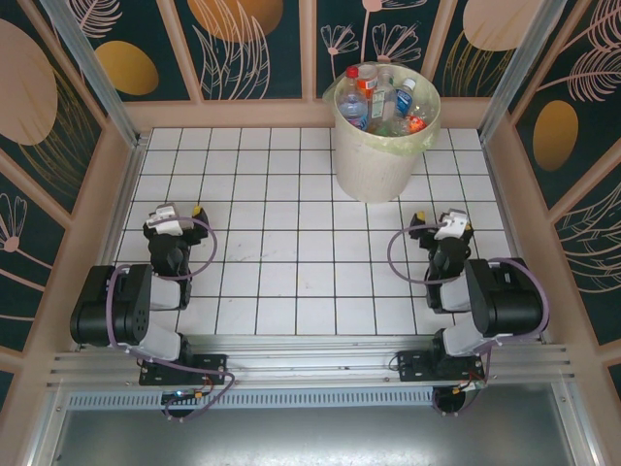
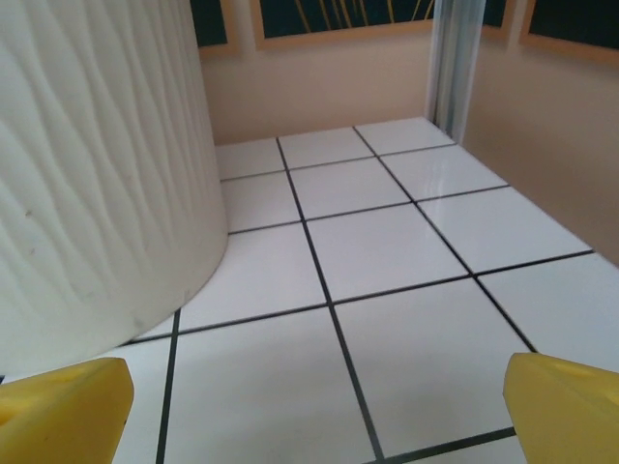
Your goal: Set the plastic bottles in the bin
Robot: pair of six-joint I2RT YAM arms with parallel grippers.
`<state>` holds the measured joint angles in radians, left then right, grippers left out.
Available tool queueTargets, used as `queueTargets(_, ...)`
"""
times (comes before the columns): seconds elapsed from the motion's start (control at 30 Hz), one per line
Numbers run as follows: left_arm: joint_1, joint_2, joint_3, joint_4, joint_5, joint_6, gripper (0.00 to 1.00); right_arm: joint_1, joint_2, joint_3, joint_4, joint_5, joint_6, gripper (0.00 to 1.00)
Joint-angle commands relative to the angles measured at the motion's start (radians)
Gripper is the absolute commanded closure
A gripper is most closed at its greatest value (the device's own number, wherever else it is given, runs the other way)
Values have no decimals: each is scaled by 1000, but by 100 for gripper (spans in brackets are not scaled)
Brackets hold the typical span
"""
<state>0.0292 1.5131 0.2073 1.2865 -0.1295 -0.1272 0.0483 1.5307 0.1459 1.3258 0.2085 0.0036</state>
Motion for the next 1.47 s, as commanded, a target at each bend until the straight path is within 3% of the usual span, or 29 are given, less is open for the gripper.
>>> queueTargets(0.0,3,1,0,33,18,6,1,-28,7,63,-28,-33,22,1)
queueTargets(0.1,2,5,14,12,24,10,1,-60,8,75,-53,-97,38,1)
queueTargets(0.5,1,4,25,-8,90,37,1,-57,8,75,-49,-110,30,1)
queueTargets(0.53,1,3,24,-9,90,38,1,-63,9,79,-59,-132,30,1)
queueTargets(0.63,2,-5,-8,48,99,41,1,-108,1,50,-17,-374,-8,1)
queueTargets(0.73,1,-11,-61,134,45,20,1,-130,-3,-2,79,-331,31,1)
queueTargets(0.87,-1,8,36,-26,107,51,1,-118,9,89,-79,-343,15,1)
queueTargets(1.43,-3,4,27,-13,103,48,1,-100,9,94,-89,-300,8,1)
